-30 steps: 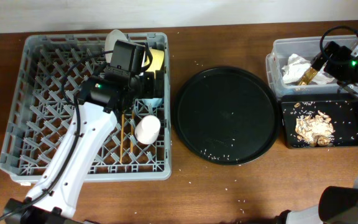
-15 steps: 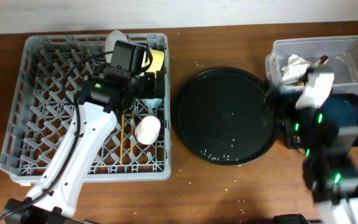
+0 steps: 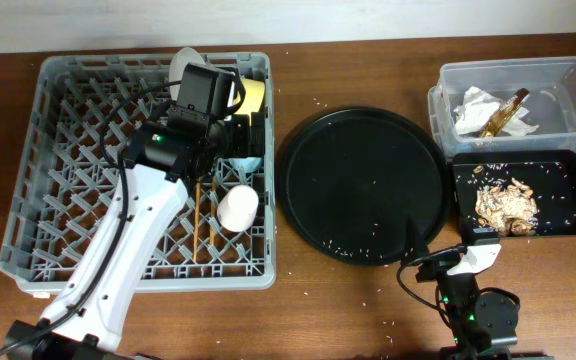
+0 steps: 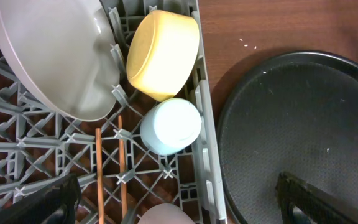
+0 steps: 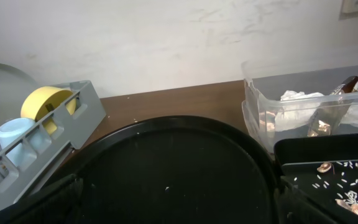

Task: Sort waste into correct bins and load items into the dishwasher rack

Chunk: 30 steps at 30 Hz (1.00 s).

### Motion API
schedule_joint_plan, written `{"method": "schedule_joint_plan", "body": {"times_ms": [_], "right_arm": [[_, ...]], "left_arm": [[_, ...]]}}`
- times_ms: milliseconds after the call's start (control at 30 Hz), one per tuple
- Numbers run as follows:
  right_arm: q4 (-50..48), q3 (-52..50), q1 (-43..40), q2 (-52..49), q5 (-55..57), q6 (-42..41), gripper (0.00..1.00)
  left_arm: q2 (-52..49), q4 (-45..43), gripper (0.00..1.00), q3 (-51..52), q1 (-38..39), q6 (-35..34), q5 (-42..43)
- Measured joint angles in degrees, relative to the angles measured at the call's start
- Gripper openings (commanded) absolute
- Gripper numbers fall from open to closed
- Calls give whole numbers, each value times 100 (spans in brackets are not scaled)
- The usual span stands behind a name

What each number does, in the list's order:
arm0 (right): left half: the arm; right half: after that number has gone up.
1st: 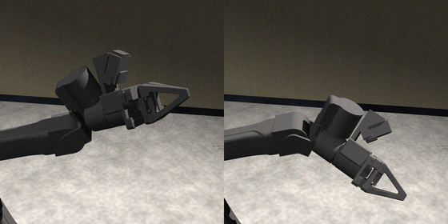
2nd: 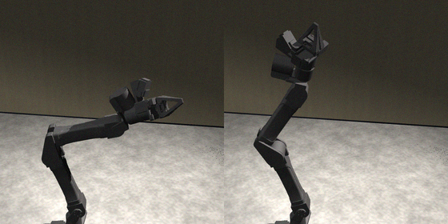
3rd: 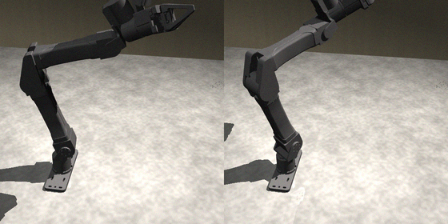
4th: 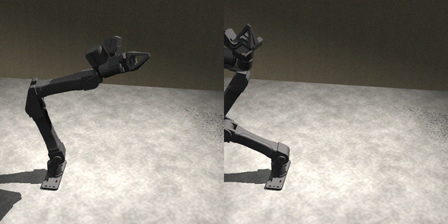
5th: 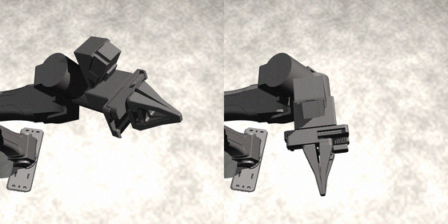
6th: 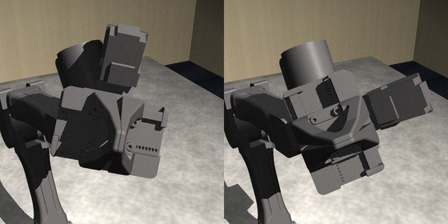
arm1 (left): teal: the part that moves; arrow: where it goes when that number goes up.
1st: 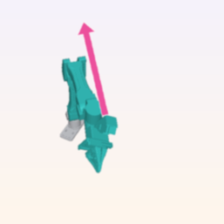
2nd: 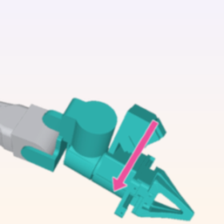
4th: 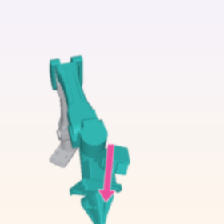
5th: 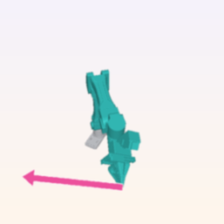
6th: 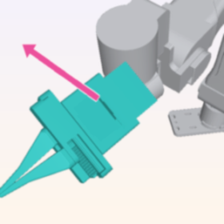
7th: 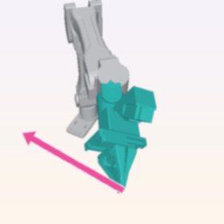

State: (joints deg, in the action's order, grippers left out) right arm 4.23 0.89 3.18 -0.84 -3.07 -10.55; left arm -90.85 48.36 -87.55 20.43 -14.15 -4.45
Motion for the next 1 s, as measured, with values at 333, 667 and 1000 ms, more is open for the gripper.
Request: {"method": "schedule_joint_plan", "body": {"times_ms": [333,667,1000], "right_arm": [[0,0,0,0,0,-2,98],[-7,-9,9,15,2,-2,99],[-20,-15,20,15,2,-2,99]], "left_arm": [[0,33,99,0,0,0,-2],[4769,-4105,99,5501,-2013,1580,754],[8824,-4371,99,8664,-2479,1679,654]]}}
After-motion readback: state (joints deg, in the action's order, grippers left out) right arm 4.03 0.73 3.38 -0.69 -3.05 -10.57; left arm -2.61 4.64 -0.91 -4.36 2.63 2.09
